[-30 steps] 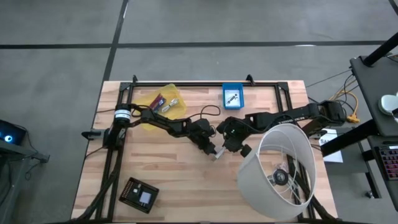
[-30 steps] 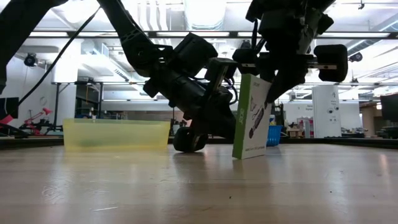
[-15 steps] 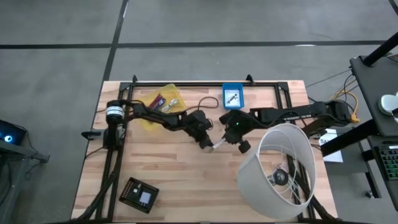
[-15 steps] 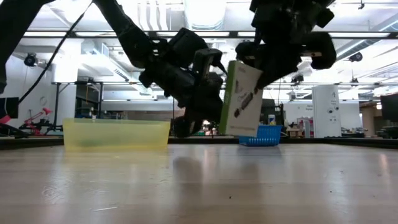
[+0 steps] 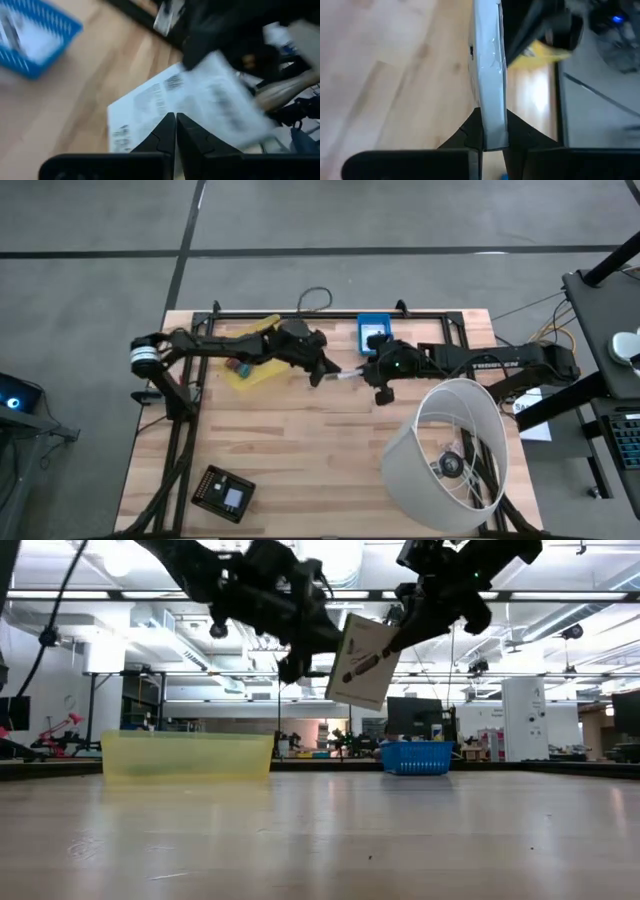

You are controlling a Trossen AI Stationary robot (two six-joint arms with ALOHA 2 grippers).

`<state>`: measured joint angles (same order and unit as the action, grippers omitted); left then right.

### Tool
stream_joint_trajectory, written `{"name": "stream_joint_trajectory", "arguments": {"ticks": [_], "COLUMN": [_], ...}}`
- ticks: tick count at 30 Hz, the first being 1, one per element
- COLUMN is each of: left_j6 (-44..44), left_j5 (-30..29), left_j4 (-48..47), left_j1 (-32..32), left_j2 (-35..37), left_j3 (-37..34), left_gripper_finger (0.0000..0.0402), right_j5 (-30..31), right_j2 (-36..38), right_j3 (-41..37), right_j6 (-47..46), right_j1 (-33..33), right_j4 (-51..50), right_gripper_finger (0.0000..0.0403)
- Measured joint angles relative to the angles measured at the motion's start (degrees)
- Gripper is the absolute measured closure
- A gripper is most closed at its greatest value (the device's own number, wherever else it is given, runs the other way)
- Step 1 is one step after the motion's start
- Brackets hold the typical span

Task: Pick and place items into bin
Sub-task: Put the card reader box into the blue bin

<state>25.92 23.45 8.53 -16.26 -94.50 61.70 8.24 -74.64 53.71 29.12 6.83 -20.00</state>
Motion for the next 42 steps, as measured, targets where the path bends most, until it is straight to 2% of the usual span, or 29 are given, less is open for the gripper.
{"name": "stream_joint_trajectory", "arguments": {"ticks": [10, 19, 28, 36, 42], "left_j6": [-5.5, -8.7, -10.3, -11.4, -11.4], "left_j5": [0.9, 0.6, 0.5, 1.0, 1.3], "left_j4": [0.2, -1.3, -3.6, -3.6, -3.6], "left_j1": [-3.6, -3.6, -3.6, -3.6, -3.6], "left_j2": [9.6, 15.2, 17.6, 17.7, 17.7], "left_j3": [0.1, -0.2, -0.3, -0.3, -0.3], "left_gripper_finger": [0.0401, 0.0402, 0.0402, 0.0402, 0.0402], "right_j5": [11.6, 15.0, 15.1, 17.1, 18.7], "right_j2": [0.6, 0.6, 0.6, 0.5, 0.5], "right_j3": [0.0, -0.2, -2.6, -10.7, -14.1], "right_j6": [-1.2, 2.5, 7.6, 12.9, 14.0], "right_j1": [3.7, 10.6, 15.1, 17.5, 19.6], "right_j4": [0.2, 0.0, 0.5, 12.8, 16.0], "right_gripper_finger": [0.0374, 0.0374, 0.0374, 0.0374, 0.0374]}}
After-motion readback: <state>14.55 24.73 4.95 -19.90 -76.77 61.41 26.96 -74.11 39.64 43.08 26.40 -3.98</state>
